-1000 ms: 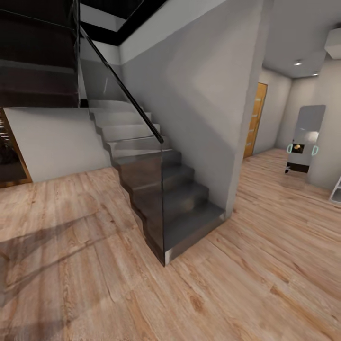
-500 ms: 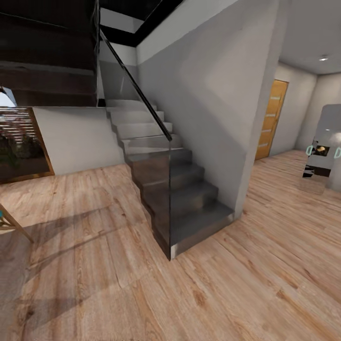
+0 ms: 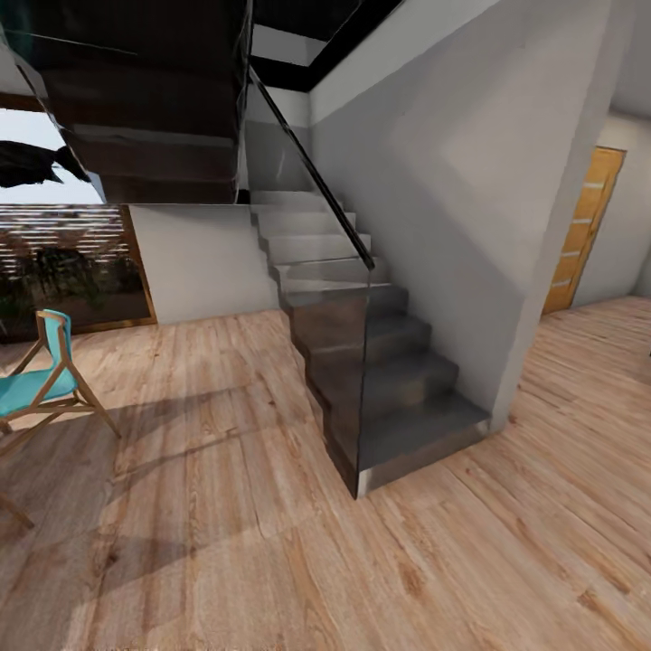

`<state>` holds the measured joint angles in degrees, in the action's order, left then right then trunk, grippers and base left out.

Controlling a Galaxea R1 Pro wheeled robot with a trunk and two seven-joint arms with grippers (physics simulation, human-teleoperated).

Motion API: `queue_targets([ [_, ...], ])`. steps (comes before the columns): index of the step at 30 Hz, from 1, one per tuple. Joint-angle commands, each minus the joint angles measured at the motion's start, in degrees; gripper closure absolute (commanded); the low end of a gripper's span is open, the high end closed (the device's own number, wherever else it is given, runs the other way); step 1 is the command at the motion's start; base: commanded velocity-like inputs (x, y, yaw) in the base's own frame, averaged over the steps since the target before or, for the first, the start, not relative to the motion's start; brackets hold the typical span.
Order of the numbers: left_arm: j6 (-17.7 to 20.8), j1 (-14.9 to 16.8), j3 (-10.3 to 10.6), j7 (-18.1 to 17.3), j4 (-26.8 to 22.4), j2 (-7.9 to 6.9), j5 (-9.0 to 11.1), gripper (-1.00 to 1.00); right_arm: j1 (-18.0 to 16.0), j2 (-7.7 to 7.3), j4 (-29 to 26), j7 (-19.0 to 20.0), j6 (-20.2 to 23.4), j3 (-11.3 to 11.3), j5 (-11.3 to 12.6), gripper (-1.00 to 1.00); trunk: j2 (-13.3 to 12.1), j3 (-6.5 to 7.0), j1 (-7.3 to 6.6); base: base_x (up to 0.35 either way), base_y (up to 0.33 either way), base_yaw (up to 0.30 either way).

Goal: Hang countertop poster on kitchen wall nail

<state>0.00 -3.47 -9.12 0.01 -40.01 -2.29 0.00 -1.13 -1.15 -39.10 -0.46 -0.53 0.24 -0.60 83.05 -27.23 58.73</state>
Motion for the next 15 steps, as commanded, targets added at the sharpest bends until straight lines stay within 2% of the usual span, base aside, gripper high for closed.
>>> queue_targets([
  [1, 0.0, 0.0, -0.1, 0.0, -0.1, 0.01, 0.0, -1.00, 0.0, -0.03, 0.0, 0.0, 0.0, 0.0, -0.1, -1.00, 0.0, -0.05, 0.00, 0.000, 0.158, 0.261],
  [7, 0.0, 0.0, -0.3, 0.0, -0.1, 0.01, 0.0, -1.00, 0.0, -0.07, 0.0, 0.2, 0.0, 0.1, 0.0, -1.00, 0.0, -0.06, 0.00, 0.000, 0.249, 0.130],
  [15, 0.0, 0.0, -0.3, 0.0, -0.1, 0.01, 0.0, -1.00, 0.0, -0.12, 0.1, 0.2, -1.0, 0.0, -0.1, -1.00, 0.0, -0.18, 0.00, 0.000, 0.289, 0.236],
])
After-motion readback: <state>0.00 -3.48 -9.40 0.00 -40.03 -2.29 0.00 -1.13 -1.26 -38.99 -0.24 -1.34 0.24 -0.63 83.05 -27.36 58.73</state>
